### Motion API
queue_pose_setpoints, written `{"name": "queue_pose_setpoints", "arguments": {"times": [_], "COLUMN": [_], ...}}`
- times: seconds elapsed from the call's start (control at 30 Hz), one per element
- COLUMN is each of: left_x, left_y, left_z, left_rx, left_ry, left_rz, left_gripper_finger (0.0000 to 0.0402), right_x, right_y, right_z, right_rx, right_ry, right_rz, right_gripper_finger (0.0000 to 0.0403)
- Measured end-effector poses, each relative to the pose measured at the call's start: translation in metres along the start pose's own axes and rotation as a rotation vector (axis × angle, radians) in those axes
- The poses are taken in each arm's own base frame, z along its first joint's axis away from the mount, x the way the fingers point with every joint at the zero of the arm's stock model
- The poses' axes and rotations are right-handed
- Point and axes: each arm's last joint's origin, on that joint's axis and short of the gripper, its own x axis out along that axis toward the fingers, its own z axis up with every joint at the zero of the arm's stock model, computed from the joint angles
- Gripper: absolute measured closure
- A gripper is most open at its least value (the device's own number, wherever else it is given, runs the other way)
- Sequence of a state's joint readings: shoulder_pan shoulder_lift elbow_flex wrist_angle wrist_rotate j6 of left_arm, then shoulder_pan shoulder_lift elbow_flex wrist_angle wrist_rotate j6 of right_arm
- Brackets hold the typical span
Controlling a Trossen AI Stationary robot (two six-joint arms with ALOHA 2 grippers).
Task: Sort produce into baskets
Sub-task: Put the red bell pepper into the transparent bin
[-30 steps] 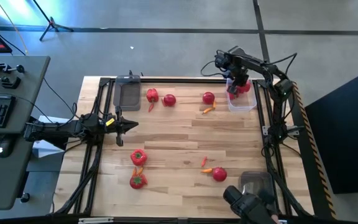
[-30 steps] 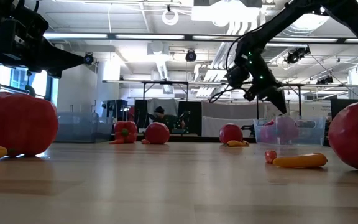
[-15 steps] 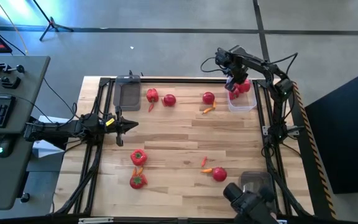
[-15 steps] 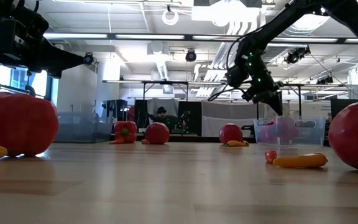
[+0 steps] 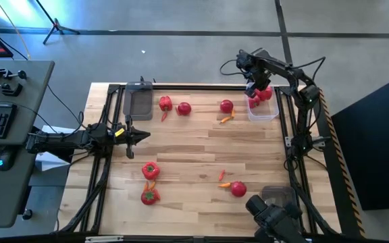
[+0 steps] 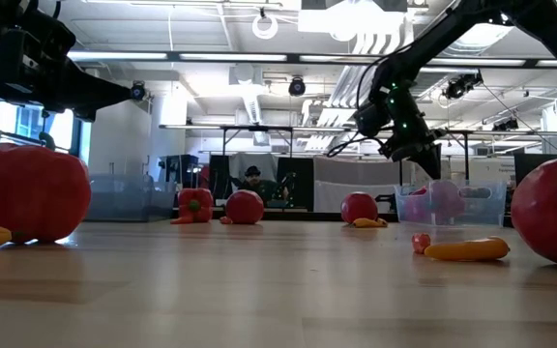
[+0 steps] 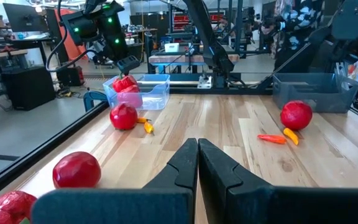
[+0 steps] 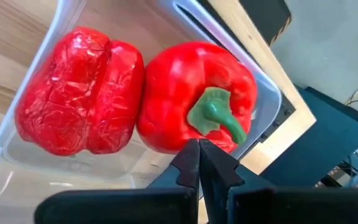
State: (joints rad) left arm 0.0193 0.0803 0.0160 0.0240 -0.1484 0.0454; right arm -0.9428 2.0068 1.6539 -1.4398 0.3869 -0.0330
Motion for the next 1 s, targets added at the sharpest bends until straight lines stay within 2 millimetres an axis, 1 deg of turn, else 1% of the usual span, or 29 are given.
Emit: {"name": "queue_pose_setpoints", "arguments": {"times": [0.33, 0.47, 0.83, 0.93, 1.0], "left_x": [0.0, 0.0, 0.0, 0.0, 0.0], "left_y": [0.0, 0.0, 0.0, 0.001, 0.0], "left_z": [0.0, 0.0, 0.0, 0.0, 0.0], "left_rx": [-0.002, -0.039, -0.069, -0.078, -0.052], "left_ry": [0.0, 0.0, 0.0, -0.001, -0.001], "left_rz": [0.0, 0.0, 0.009, 0.018, 0.008], "left_gripper_finger": [0.0401, 0.0401, 0.0401, 0.0402, 0.0402], "right_x": [0.0, 0.0, 0.0, -0.005, -0.016], "right_y": [0.0, 0.0, 0.001, 0.006, 0.011], "right_z": [0.0, 0.0, 0.0, -0.005, -0.013], "right_rx": [0.013, 0.03, 0.054, 0.015, -0.028], "right_ry": [0.001, 0.0, 0.005, 0.017, 0.013], "right_rz": [0.02, 0.024, 0.06, 0.06, 0.055], "right_gripper_finger": [0.0403, 0.0403, 0.0403, 0.0403, 0.0403]}}
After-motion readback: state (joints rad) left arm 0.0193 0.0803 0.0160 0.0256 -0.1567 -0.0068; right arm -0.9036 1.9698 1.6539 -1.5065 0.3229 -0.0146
